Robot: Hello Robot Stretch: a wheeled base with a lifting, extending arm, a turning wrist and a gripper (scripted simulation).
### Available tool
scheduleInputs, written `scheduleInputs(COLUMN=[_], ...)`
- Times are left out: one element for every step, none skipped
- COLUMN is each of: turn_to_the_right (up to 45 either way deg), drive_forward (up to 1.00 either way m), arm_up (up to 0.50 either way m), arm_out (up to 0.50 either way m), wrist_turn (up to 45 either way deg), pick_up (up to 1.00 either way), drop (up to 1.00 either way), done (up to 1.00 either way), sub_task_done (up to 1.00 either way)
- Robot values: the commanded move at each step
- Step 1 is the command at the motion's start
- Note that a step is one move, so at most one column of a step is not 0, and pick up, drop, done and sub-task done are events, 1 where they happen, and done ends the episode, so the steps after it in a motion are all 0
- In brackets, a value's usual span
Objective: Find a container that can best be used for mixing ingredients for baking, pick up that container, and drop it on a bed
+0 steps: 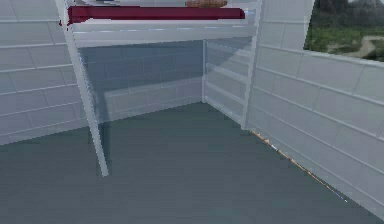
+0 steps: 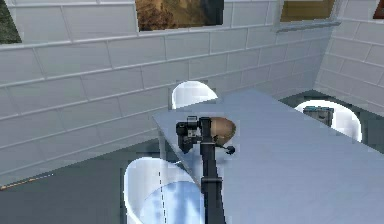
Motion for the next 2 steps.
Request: scheduleInputs(turn_to_the_right=[0.0, 0.0], drive_forward=[0.00, 0.00], arm_up=[0.10, -0.10], arm_out=[0.00, 0.00], wrist_turn=[0.0, 0.0], pick_up=[0.00, 0.00], drop=[0.00, 0.00], done=[0.00, 0.00], sub_task_done=[0.00, 0.00])
